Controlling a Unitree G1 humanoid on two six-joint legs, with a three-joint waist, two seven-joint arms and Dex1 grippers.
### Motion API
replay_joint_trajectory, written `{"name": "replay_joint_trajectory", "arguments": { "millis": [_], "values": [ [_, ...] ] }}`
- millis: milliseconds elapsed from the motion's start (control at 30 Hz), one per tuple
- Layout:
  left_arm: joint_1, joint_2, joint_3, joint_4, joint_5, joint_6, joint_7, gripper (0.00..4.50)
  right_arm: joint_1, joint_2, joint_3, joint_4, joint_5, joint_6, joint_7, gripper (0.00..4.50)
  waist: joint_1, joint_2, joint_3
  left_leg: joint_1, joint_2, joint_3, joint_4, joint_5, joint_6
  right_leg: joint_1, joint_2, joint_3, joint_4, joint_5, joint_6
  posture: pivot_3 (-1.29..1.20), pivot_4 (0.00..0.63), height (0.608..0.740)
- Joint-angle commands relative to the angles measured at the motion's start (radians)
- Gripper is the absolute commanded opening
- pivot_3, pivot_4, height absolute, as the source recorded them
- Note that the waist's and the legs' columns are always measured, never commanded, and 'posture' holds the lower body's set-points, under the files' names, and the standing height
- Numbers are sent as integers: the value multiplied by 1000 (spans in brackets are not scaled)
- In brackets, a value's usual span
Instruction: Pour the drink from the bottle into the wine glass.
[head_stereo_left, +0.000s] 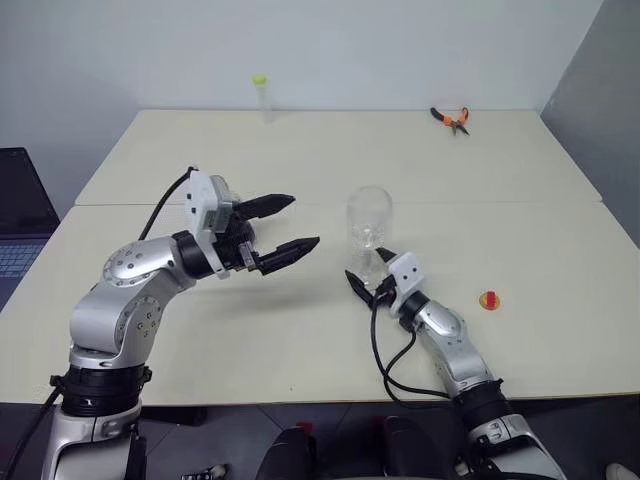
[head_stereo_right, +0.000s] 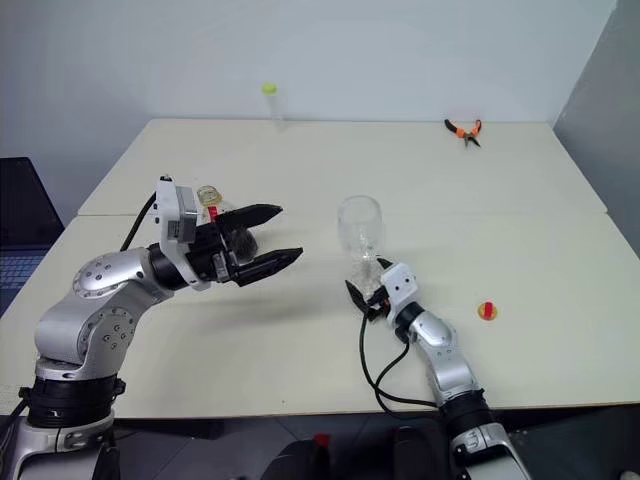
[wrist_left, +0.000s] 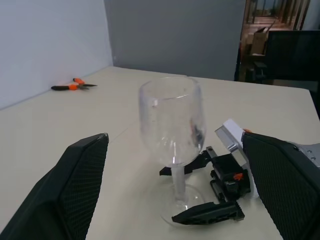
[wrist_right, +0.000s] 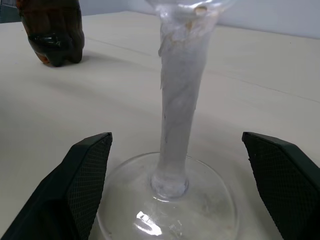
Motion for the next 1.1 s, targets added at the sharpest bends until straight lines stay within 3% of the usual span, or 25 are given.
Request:
{"name": "replay_joint_trajectory", "arguments": {
  "millis": [33, 567, 733, 1100],
  "values": [
    [-19, 23, 9, -49, -20, 5, -18, 4500, -1, -19, -11, 17, -8, 32, -7, 4480, 0, 0, 0, 0, 0, 0, 0, 0, 0, 0, 0, 0, 0, 0, 0, 0, 150, 740],
    [6, 46, 6, -77, -17, 11, -37, 4500, 11, -32, 0, -47, 2, 102, 27, 4480, 2, 0, 0, 0, 0, 0, 0, 0, 0, 1, 0, 0, 0, 0, 0, 0, 150, 740],
    [18, 51, 5, -74, -3, 1, -44, 4500, 53, -45, -5, -197, 87, 202, 101, 4480, 9, 0, 0, -1, 0, 0, 0, 0, 0, 0, 0, 0, -1, 0, 0, 0, 150, 740],
    [101, 90, 21, -87, 8, -7, -57, 4500, 167, -230, -40, -593, 160, 445, 164, 4480, 15, 1, 1, -1, 0, 0, 0, -2, 3, 0, -1, 0, -1, 0, 0, 0, 150, 740]
  ]
}}
